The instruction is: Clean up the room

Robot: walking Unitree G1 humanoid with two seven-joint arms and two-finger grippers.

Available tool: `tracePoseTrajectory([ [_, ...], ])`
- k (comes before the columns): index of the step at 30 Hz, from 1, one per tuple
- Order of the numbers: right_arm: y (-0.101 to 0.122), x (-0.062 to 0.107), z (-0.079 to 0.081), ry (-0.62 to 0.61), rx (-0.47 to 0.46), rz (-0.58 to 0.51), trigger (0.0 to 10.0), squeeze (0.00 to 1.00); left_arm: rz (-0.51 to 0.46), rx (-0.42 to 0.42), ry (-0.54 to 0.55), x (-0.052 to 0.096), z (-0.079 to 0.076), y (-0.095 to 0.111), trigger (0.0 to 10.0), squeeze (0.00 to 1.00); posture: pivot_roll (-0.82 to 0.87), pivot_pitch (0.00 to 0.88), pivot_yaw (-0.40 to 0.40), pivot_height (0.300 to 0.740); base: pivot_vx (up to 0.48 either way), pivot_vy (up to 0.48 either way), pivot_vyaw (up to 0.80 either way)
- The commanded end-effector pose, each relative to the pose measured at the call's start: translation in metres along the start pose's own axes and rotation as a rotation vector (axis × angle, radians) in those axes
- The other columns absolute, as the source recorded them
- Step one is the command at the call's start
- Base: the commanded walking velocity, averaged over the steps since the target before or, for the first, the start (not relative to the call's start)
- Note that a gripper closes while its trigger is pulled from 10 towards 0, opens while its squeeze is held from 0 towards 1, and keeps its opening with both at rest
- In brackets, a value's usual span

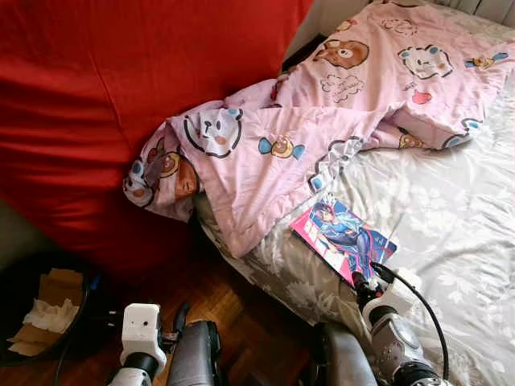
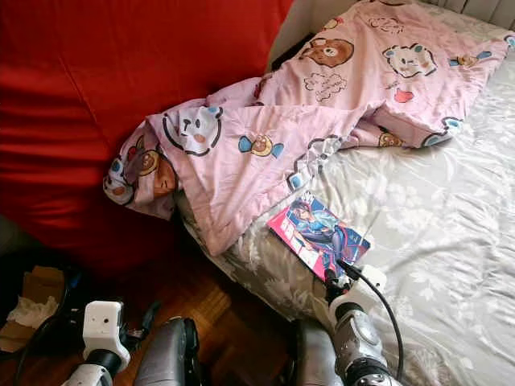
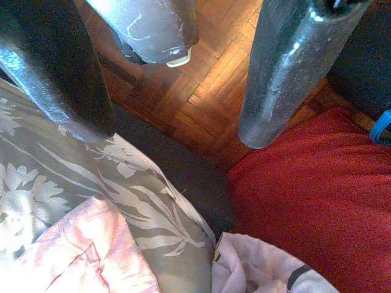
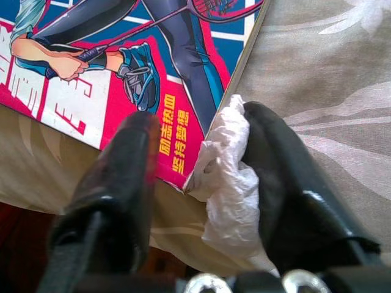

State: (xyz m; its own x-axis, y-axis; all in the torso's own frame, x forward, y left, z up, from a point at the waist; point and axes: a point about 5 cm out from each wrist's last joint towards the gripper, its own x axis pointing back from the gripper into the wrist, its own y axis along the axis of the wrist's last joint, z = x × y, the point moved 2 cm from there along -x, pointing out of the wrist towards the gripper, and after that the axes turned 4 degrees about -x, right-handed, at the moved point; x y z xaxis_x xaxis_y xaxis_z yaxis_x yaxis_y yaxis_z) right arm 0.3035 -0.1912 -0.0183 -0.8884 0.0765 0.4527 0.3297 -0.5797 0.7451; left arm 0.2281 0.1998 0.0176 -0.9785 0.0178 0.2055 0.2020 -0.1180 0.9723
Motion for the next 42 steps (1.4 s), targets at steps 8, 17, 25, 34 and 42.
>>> tracePoseTrajectory([
  [8, -0.019, 0.005, -0.004, -0.005, 0.023, 0.078, 0.0, 0.0, 0.057, -0.024, -0.015, 0.004, 0.0, -0.013, 10.0, 0.0, 0.08, 0.24, 0.011, 0.601, 0.0, 0.0, 0.0],
  [17, -0.018, 0.005, -0.005, 0.001, 0.015, 0.069, 0.0, 0.0, 0.066, -0.019, -0.015, -0.001, 0.0, -0.017, 10.0, 0.0, 0.07, 0.215, 0.002, 0.601, 0.0, 0.0, 0.0],
  [25, -0.009, 0.007, -0.014, -0.009, 0.012, 0.008, 0.0, 0.0, 0.063, -0.003, -0.015, -0.012, -0.007, -0.018, 10.0, 0.0, 0.05, 0.166, -0.022, 0.601, 0.0, 0.0, 0.0],
  [34, 0.006, 0.015, -0.024, 0.016, 0.025, -0.135, 0.0, 0.0, 0.111, 0.006, -0.004, -0.026, -0.006, -0.029, 10.0, 0.0, 0.01, 0.051, -0.028, 0.601, 0.0, 0.0, 0.0],
  [42, -0.014, 0.024, -0.034, 0.029, 0.122, -0.063, 10.0, 0.0, 0.249, 0.048, 0.009, -0.031, -0.009, -0.053, 10.0, 0.0, -0.02, 0.0, -0.018, 0.601, 0.0, 0.0, 0.0],
])
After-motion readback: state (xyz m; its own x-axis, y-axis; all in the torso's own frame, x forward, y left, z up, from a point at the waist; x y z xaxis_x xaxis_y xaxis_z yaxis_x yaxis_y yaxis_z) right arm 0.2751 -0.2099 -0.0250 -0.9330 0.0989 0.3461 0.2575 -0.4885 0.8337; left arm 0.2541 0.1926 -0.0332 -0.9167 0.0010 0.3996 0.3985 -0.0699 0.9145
